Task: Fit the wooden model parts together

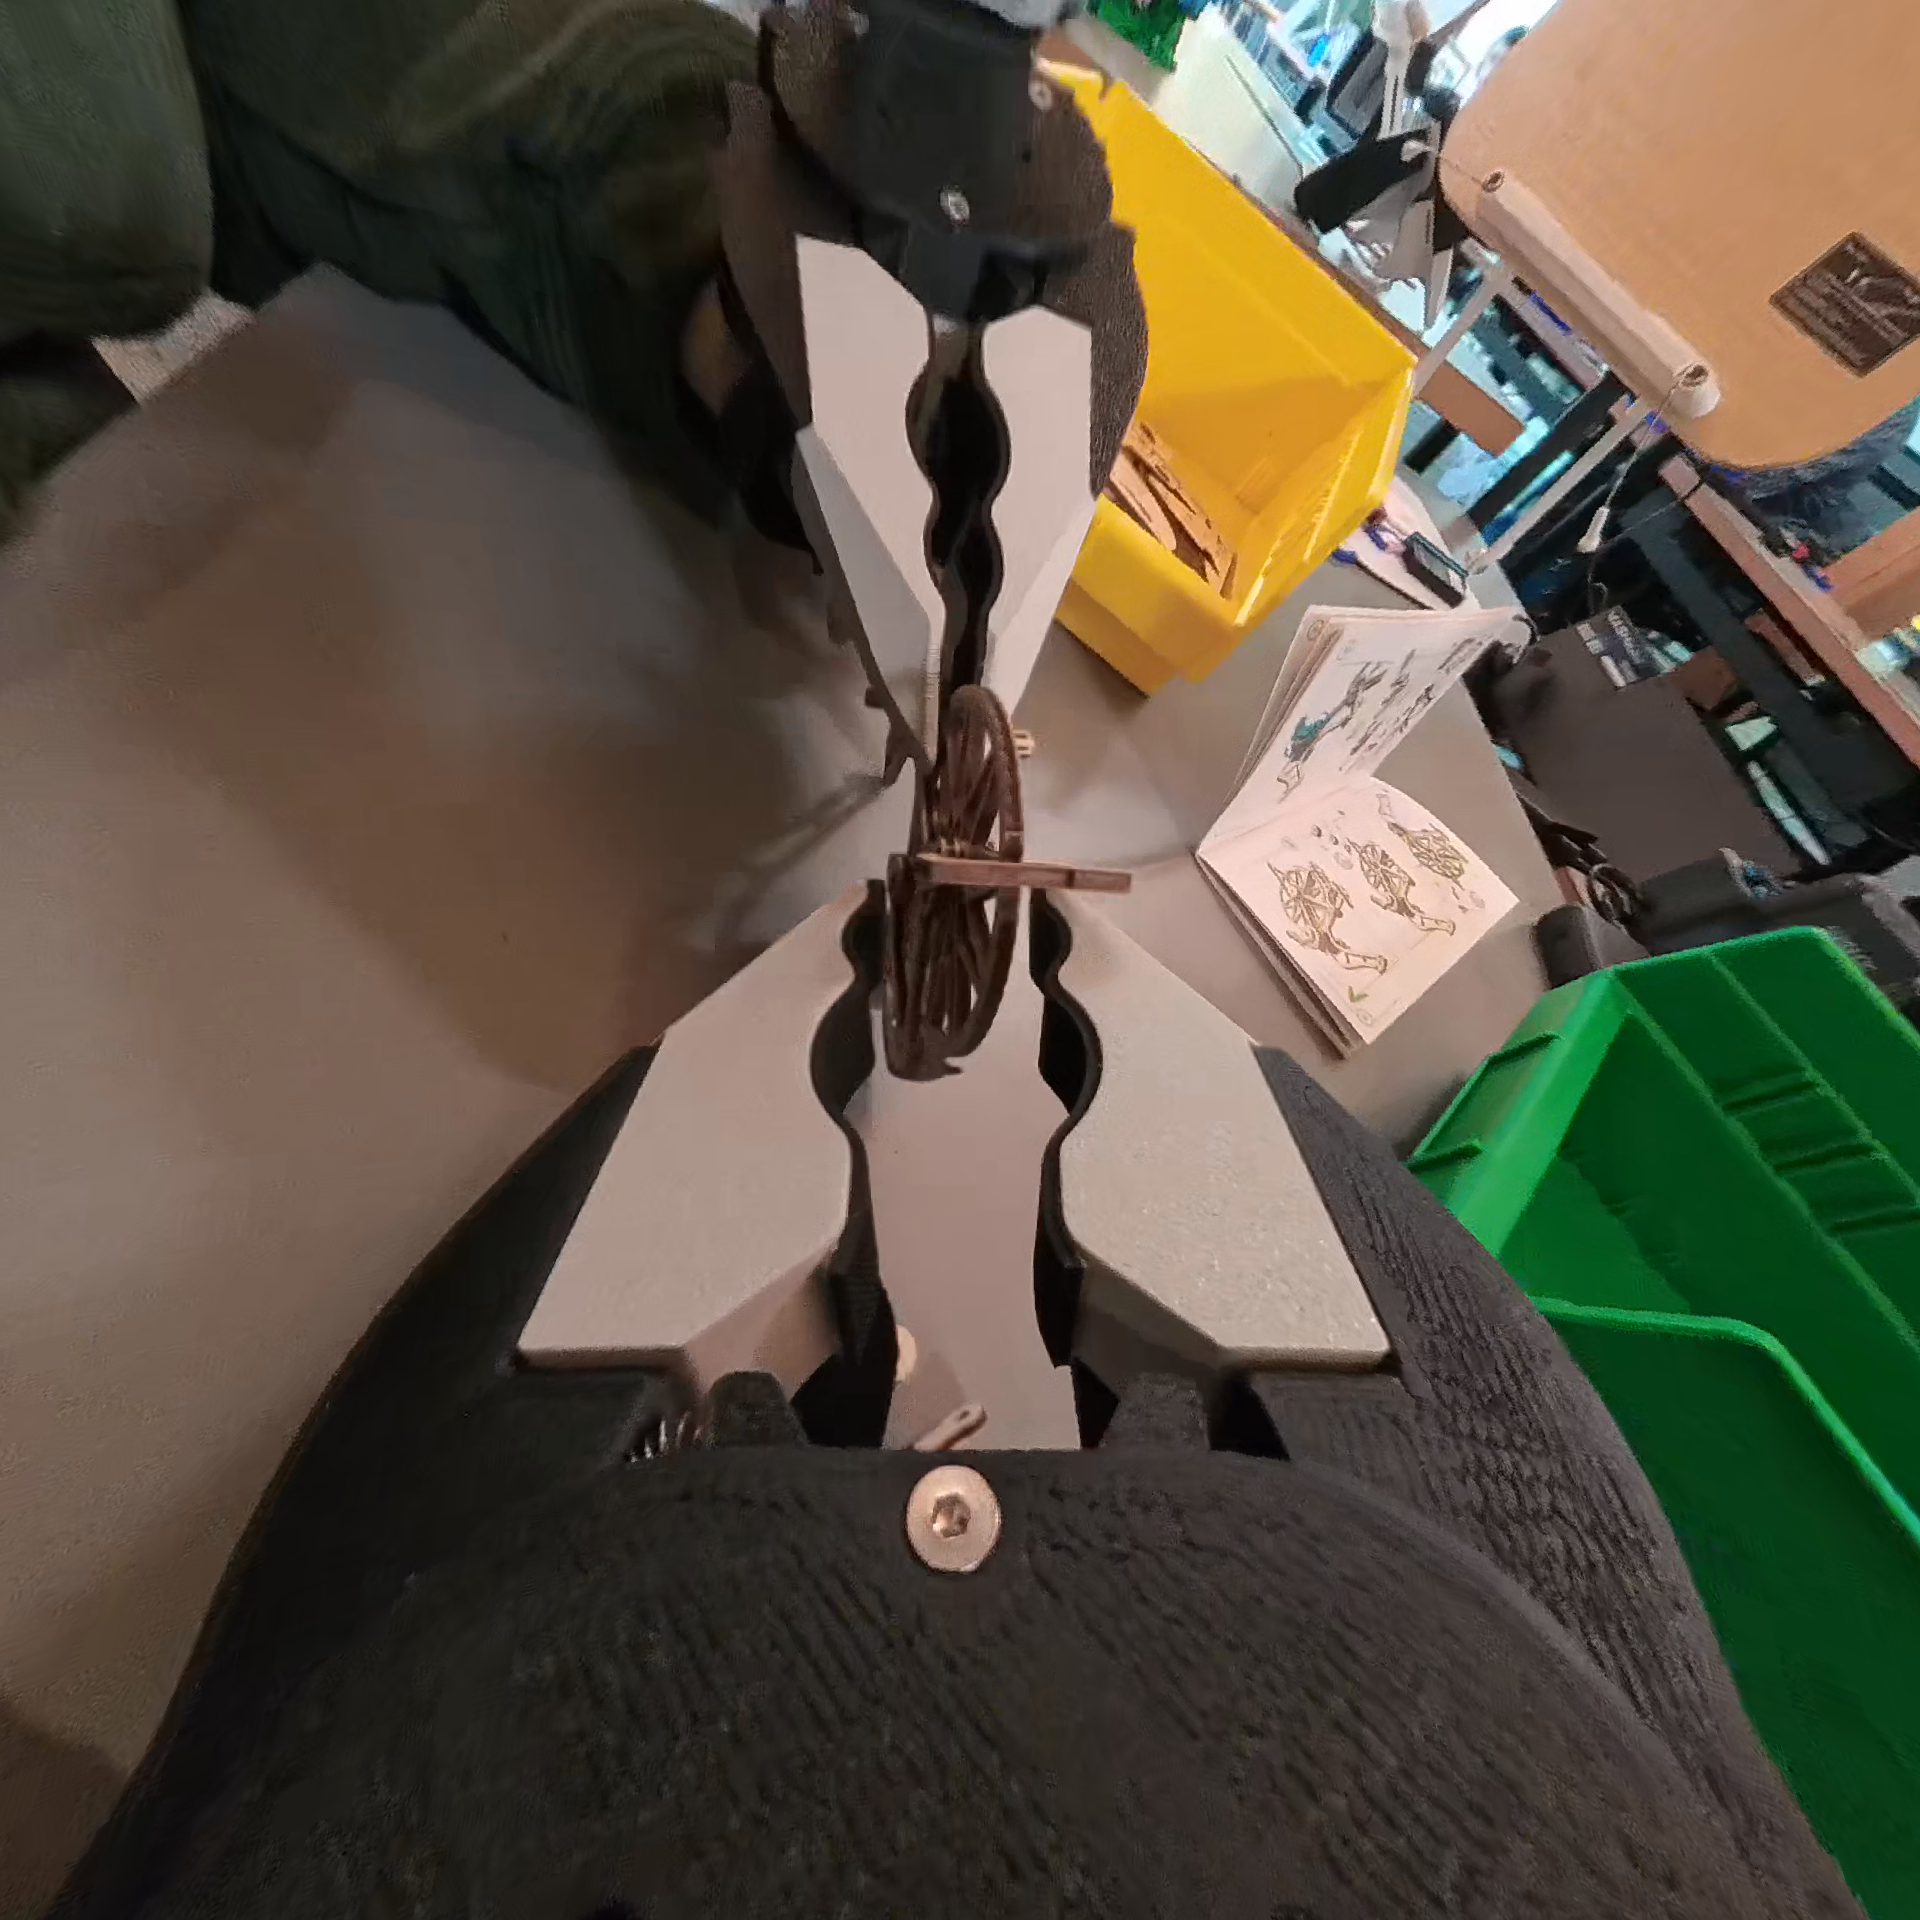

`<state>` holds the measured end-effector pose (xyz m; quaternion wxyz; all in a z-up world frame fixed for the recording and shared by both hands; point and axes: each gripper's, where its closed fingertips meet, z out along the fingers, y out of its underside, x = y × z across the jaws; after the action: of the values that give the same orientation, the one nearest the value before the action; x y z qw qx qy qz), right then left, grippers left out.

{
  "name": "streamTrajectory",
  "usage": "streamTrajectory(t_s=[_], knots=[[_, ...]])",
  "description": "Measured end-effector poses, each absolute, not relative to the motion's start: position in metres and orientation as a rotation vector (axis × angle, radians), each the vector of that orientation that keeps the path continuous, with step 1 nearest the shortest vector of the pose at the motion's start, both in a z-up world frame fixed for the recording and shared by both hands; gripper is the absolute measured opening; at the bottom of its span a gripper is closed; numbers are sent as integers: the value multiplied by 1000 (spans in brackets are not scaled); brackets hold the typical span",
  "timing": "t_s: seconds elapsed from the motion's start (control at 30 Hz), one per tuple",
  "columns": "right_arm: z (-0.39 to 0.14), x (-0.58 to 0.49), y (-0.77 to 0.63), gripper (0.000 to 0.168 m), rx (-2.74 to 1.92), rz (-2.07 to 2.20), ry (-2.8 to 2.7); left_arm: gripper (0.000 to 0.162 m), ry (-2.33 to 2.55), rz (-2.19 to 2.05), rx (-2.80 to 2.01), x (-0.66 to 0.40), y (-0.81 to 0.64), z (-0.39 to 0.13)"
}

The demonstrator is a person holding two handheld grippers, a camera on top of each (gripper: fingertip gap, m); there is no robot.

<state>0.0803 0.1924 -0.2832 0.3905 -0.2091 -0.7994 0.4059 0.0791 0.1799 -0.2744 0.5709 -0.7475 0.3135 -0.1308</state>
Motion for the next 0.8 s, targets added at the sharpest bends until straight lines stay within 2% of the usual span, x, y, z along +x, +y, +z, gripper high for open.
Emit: streamTrajectory(t_s=[0.03, 0.17, 0.33, 0.47, 0.8], knots=[[-284, 81, 192, 22, -545, 1054, -2043, 0, 715, -336, -1758, 78, 180, -274], [-286, 85, 191, 15, -588, 1144, -2080, 0, 709, -361, -1759, 78, 180, -274], [-284, 87, 188, 22, -611, 1236, -2084, 0, 713, -351, -1756, 78, 180, -274], [-282, 86, 190, 15, -641, 1272, -2070, 0, 720, -349, -1754, 79, 180, -274], [-283, 81, 192, 13, -752, 1303, -2053, 0, 722, -298, -1755, 75, 181, -275]])
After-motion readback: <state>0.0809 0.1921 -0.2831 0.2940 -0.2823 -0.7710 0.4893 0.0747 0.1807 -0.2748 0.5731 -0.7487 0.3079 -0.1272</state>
